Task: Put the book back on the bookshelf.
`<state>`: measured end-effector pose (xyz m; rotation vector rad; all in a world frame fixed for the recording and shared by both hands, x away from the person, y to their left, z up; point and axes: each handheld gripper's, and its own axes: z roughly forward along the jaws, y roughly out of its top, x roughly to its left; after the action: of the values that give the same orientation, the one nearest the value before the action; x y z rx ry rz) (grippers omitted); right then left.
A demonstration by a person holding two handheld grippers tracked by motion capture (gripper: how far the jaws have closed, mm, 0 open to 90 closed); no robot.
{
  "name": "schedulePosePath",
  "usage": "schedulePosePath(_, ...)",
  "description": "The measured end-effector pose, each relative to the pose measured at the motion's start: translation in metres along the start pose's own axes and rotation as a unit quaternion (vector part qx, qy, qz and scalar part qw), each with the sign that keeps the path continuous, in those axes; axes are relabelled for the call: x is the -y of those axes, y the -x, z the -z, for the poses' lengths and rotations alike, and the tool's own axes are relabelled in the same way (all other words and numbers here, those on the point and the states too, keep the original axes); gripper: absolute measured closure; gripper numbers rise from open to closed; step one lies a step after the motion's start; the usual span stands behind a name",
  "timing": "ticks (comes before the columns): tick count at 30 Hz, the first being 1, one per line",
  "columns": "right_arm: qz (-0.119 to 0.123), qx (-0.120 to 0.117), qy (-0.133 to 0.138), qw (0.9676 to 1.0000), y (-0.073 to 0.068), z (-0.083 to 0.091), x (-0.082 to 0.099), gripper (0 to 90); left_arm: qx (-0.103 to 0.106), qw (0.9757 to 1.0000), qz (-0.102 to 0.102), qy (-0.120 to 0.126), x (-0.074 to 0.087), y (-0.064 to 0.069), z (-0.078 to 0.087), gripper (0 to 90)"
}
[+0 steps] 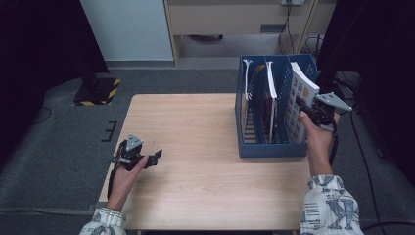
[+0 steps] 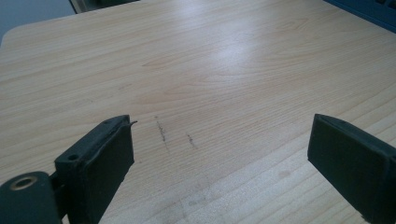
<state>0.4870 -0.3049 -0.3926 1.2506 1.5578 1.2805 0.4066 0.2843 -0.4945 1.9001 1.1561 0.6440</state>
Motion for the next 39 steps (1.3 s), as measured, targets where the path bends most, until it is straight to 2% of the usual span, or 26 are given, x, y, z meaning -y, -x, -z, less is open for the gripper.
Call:
schedulePosePath(5, 0.0, -0.004, -0.004, 1.0, 0.001, 0.001, -0.003, 71.7, 0.0, 1.0, 0.0, 0.0, 0.0, 0.0, 0.0, 6.8)
schedulePosePath(8, -0.005, -0.013, 0.016, 0.9998, 0.001, 0.004, -0.008, 69.7, -0.001, 1.0, -0.001, 0.0, 0.0, 0.0, 0.0, 6.8)
schedulePosePath(10, 0.013, -0.013, 0.005, 0.9998, 0.0, 0.005, -0.013, 72.6, -0.002, 1.0, -0.001, 0.001, -0.001, 0.0, 0.0, 6.9)
schedulePosePath(13, 0.025, -0.017, 0.0, 0.9995, -0.001, 0.005, -0.014, 73.2, -0.001, 1.0, -0.001, 0.004, -0.002, 0.001, 0.001, 7.0)
schedulePosePath(15, 0.017, -0.018, 0.0, 0.9997, -0.002, 0.005, -0.014, 73.3, -0.001, 1.0, 0.0, 0.004, -0.002, 0.001, 0.001, 7.0)
schedulePosePath(23, 0.005, -0.007, 0.014, 0.9999, -0.004, 0.003, -0.013, 73.4, -0.002, 1.0, 0.002, 0.006, -0.002, -0.001, 0.002, 7.0)
schedulePosePath(28, 0.007, 0.007, 0.02, 0.9998, -0.003, 0.003, -0.014, 73.5, -0.001, 1.0, 0.003, 0.007, -0.002, 0.0, 0.002, 7.0)
schedulePosePath(33, 0.002, 0.016, 0.03, 0.9994, 0.0, 0.003, -0.019, 73.5, -0.001, 1.0, 0.003, 0.008, -0.003, 0.0, 0.002, 7.0)
schedulePosePath(39, 0.01, 0.024, 0.037, 0.999, 0.002, 0.002, -0.03, 73.5, 0.0, 1.0, 0.004, 0.008, -0.003, 0.0, 0.001, 7.0)
